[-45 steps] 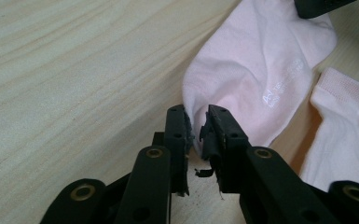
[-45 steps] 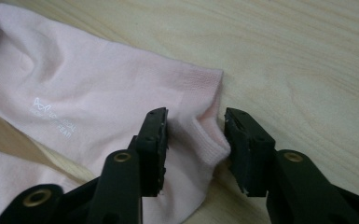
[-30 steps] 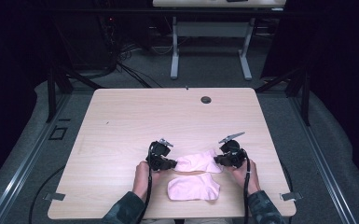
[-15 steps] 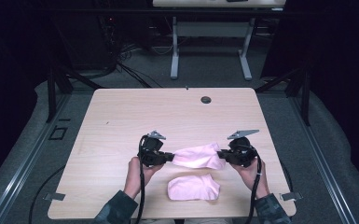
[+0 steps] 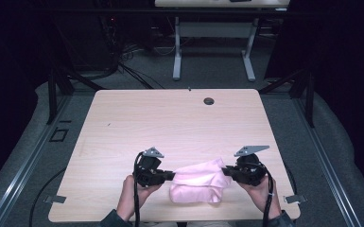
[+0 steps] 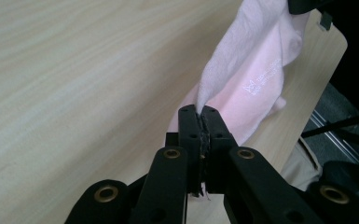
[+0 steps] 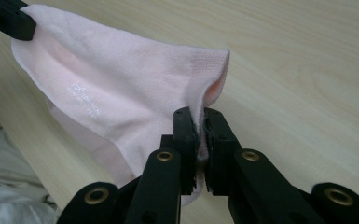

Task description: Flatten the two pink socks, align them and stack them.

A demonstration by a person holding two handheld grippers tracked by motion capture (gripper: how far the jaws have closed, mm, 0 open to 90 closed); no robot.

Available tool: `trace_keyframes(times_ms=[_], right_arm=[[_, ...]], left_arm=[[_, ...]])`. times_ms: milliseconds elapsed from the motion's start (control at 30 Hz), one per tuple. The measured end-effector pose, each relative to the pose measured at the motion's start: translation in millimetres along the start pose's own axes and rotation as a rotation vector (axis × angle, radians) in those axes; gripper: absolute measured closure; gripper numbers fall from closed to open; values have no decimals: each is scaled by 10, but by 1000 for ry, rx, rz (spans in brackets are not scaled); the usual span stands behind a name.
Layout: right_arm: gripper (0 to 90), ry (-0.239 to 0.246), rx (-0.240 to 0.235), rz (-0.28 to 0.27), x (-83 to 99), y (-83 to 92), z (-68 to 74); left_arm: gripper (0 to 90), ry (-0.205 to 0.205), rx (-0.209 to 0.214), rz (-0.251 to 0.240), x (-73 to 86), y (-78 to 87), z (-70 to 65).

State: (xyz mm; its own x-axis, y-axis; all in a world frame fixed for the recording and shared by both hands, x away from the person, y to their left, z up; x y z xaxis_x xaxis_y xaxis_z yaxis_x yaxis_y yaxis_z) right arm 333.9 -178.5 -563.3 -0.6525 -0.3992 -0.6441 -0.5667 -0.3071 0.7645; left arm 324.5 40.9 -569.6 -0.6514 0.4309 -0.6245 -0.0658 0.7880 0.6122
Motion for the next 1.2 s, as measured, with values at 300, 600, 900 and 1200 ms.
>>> trace_keyframes(times_ms=[300,600,900,1200], right_arm=[[844,-6,-77,91,280,-143,165],[827,31,-45,158,439,-446,246],[576,31,-1,122,418,-418,192],[215,2,51,3,312,-228,14]], left_arm=[[885,86,52,59,396,-89,55],[840,97,1,107,522,-211,203],[384,32,-139,50,454,-95,271],[157,-14,-289,-20,433,219,430]])
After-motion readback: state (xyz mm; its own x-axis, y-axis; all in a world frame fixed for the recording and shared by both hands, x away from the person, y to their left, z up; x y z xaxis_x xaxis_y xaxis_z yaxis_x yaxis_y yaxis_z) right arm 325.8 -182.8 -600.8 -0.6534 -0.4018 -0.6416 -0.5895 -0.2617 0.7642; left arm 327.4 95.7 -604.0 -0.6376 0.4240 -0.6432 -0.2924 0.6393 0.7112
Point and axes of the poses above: each handheld gripper's, and its own axes: y roughly backward along the jaws, x roughly out of its underside, z roughly to its left, the point moved 9 cm from there along -y, roughly forward along the jaws, and after that the axes turned 14 degrees about x, right-handed, at the moved point
